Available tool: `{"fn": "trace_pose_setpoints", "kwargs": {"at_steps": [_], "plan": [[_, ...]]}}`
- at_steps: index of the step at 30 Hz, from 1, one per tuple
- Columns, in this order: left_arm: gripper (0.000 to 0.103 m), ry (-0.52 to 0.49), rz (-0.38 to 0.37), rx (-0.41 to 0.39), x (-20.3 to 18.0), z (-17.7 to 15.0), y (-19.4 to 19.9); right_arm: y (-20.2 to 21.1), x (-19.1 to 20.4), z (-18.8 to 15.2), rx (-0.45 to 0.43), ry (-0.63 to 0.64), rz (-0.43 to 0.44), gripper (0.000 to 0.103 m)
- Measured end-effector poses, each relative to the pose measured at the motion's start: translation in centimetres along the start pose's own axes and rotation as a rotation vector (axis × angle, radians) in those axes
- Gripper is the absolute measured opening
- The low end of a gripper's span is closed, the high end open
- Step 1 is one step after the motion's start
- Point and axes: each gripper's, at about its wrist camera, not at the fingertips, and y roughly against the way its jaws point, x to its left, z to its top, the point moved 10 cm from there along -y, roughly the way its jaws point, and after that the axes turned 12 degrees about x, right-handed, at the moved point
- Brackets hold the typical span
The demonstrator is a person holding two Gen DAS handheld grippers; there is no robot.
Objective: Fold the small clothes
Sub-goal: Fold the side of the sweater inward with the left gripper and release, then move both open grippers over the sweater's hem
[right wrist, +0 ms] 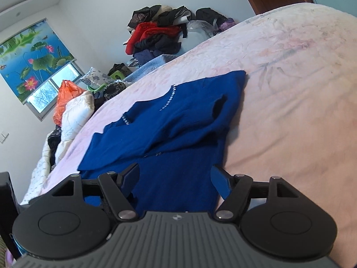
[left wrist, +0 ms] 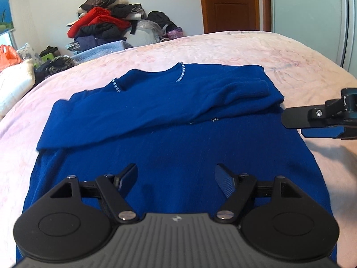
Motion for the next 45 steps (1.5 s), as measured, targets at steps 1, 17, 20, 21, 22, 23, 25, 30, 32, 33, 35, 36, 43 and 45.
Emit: {"fn": "trace_pose_setpoints", "kwargs": {"at_steps": [1, 17, 20, 21, 22, 23, 25, 30, 32, 33, 35, 36, 43, 45], "plan": [[0.076, 0.007, -0.002, 0.003, 0.2, -0.3, 0.2, 0.2, 0.2, -0.4, 0.002, 0.002, 0.001, 0.074], [0.077, 0.096, 0.024, 0.019, 2.8, -4.4, 1.8, 0.3, 2.0, -5.5, 0.032, 0.031, 0.004, 0.096], [0.077, 0.104, 0.028, 0.025, 3.1, -5.4, 1.9, 0.7, 3.0, -6.3, 0.012, 0.022, 0.073, 0.101], [0.077, 0.107, 0.030, 0.028, 3.2, -5.7, 1.9, 0.8, 3.4, -6.7, 0.010, 0.022, 0.107, 0.101], [0.077, 0.111, 0.029, 0.030, 3.3, -6.0, 2.0, 0.7, 4.0, -7.1, 0.015, 0.027, 0.139, 0.101], [0.077, 0.115, 0.027, 0.033, 3.4, -6.3, 2.0, 0.6, 4.6, -7.5, 0.024, 0.035, 0.161, 0.101], [0.079, 0.129, 0.025, 0.030, 3.8, -6.7, 2.3, 0.5, 5.9, -8.3, 0.031, 0.052, 0.194, 0.101], [0.080, 0.137, 0.050, 0.016, 4.5, -7.3, 3.2, 0.0, 9.2, -10.0, 0.013, 0.070, 0.269, 0.102], [0.080, 0.132, 0.061, 0.019, 4.7, -7.6, 3.6, -0.4, 9.6, -10.2, 0.013, 0.078, 0.239, 0.102], [0.080, 0.126, 0.067, 0.028, 4.8, -7.8, 3.8, -0.5, 9.6, -10.3, 0.029, 0.091, 0.212, 0.102], [0.080, 0.124, 0.058, 0.029, 5.0, -8.0, 4.5, 0.0, 9.7, -10.3, 0.043, 0.124, 0.168, 0.101], [0.080, 0.123, 0.046, 0.026, 4.9, -8.2, 4.9, 0.4, 9.7, -10.3, 0.050, 0.138, 0.150, 0.101], [0.080, 0.090, -0.002, 0.029, 4.4, -9.5, 6.5, 2.9, 8.4, -11.9, 0.116, 0.154, 0.065, 0.102], [0.080, 0.087, -0.015, 0.034, 4.5, -9.9, 6.8, 3.6, 7.8, -12.4, 0.125, 0.146, 0.056, 0.102]]}}
